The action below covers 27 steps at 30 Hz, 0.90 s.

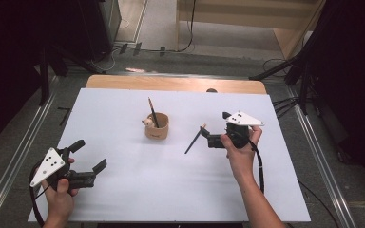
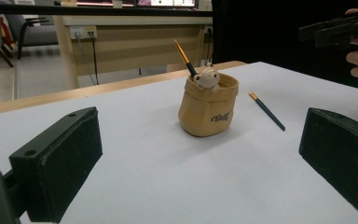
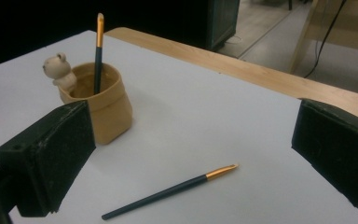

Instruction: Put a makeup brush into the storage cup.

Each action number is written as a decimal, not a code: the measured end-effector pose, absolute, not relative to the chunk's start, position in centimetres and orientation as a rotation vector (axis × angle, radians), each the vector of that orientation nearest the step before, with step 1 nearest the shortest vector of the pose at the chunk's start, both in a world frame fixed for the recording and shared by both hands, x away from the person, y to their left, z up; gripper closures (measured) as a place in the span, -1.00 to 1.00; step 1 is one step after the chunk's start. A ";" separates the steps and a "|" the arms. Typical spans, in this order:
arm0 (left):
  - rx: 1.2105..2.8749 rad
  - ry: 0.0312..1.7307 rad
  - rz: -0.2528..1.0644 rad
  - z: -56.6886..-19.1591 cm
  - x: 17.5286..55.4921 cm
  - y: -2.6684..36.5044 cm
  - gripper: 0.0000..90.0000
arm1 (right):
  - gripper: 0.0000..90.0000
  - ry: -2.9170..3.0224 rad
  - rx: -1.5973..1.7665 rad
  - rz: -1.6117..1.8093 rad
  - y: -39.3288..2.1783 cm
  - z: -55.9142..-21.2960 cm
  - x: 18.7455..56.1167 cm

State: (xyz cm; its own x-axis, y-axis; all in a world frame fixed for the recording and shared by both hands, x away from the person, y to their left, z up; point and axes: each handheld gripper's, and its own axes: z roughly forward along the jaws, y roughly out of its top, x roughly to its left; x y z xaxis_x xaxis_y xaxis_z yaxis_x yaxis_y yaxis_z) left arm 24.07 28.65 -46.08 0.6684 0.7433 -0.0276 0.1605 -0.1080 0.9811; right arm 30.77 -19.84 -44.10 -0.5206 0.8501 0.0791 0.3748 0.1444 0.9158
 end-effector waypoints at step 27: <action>1.647 0.748 0.581 -46.1 24.1 28.3 -1.00 | -0.99 2.112 1.346 1.164 -17.8 -45.1 34.4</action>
